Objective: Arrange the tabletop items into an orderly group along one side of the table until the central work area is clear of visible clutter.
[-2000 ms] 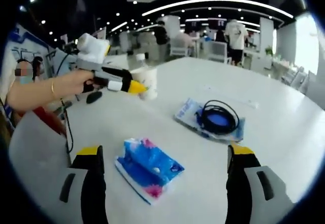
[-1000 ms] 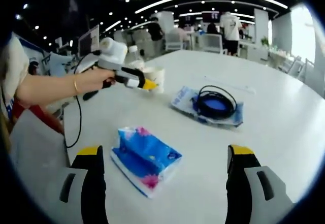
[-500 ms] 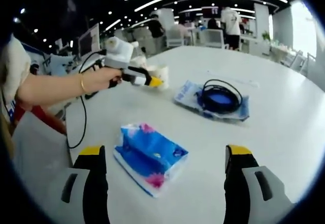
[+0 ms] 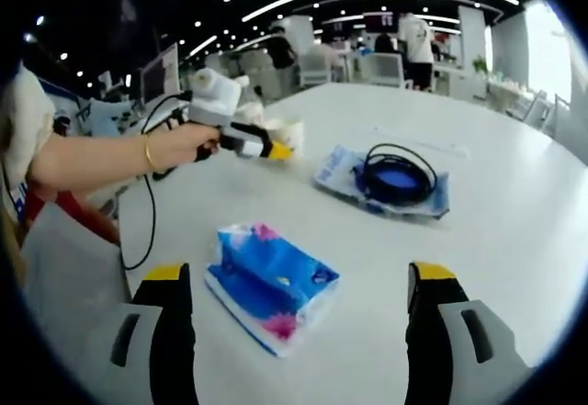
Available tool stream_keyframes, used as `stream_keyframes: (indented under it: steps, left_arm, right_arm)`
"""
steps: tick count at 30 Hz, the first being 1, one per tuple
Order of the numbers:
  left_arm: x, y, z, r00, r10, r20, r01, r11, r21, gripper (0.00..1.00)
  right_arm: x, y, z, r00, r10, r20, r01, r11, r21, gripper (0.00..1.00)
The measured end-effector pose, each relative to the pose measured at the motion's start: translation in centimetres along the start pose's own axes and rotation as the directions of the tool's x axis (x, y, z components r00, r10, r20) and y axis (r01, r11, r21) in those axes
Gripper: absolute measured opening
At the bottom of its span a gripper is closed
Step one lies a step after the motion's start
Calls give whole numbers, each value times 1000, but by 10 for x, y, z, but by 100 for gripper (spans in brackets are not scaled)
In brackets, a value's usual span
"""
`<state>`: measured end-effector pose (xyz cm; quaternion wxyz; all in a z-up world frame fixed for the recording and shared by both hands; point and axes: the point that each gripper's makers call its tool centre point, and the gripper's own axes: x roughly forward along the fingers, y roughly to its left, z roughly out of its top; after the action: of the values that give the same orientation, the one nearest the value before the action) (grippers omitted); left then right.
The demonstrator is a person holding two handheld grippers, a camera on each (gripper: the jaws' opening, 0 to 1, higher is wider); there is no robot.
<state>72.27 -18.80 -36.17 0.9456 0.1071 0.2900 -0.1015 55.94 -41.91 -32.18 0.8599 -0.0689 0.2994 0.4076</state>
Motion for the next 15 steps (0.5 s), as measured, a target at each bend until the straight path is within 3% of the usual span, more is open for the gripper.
stream_keyframes:
  steps: [15]
  left_arm:
    - [-15, -11, -5, 998, -48, -29, 46, 997, -59, 61]
  right_arm:
    - [-2, 2, 5, 1000, -4, 9, 4, 1000, -3, 96]
